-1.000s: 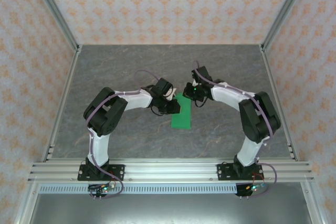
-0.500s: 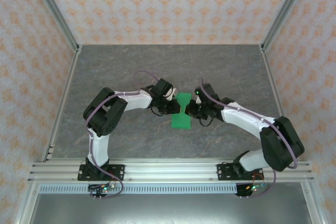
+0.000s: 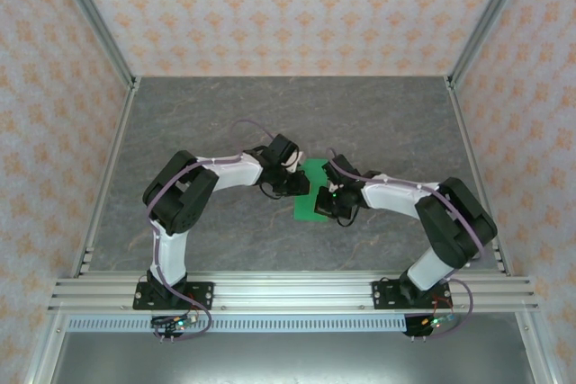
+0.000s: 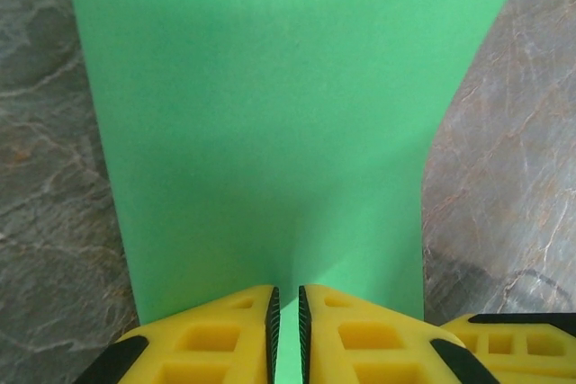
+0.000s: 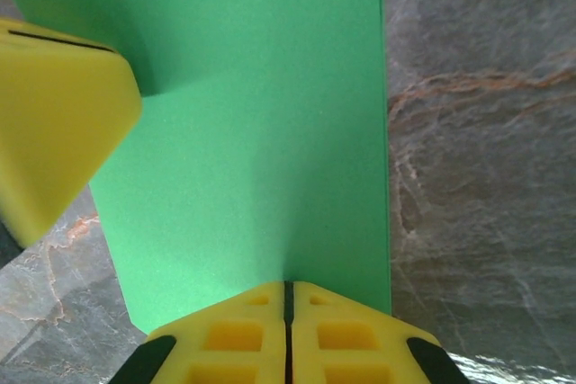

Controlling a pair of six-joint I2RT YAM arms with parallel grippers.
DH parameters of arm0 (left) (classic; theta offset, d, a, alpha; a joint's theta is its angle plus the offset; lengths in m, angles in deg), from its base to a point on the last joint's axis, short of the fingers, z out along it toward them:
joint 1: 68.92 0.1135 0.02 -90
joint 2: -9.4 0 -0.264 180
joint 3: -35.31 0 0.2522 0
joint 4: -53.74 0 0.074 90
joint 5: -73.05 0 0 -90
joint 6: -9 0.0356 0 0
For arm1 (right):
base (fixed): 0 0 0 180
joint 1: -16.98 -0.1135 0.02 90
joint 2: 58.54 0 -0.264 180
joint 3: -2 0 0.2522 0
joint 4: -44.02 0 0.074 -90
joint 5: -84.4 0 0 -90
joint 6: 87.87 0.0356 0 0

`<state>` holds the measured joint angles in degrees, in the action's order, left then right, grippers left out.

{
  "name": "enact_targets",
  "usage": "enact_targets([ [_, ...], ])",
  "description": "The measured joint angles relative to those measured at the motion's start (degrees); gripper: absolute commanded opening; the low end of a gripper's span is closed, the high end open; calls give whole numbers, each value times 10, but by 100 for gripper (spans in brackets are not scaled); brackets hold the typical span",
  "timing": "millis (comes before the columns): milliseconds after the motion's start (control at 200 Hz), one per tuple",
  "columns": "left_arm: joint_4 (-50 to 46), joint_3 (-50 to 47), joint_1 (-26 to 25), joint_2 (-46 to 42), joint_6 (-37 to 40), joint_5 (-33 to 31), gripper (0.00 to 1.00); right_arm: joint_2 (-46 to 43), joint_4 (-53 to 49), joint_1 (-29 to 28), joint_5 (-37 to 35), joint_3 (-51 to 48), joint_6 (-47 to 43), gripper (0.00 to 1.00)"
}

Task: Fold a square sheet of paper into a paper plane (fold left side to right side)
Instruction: Hold the square sheet of paper at the center of the table, then first fold the square sheet of paper in half at the center of the table.

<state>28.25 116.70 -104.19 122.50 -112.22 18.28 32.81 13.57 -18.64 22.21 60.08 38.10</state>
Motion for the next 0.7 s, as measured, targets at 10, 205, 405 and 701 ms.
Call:
enact_targets([
  [10,-3,1,0,0,0,0,18,1,-1,0,0,1,0,7],
  [205,-30,16,4,0,9,-4,18,3,-7,0,-2,4,-2,6],
  [405,-39,38,18,17,14,-8,18,7,-15,0,-4,9,-10,6],
  [701,-52,60,29,35,13,4,18,11,-29,-3,-10,17,-22,5],
])
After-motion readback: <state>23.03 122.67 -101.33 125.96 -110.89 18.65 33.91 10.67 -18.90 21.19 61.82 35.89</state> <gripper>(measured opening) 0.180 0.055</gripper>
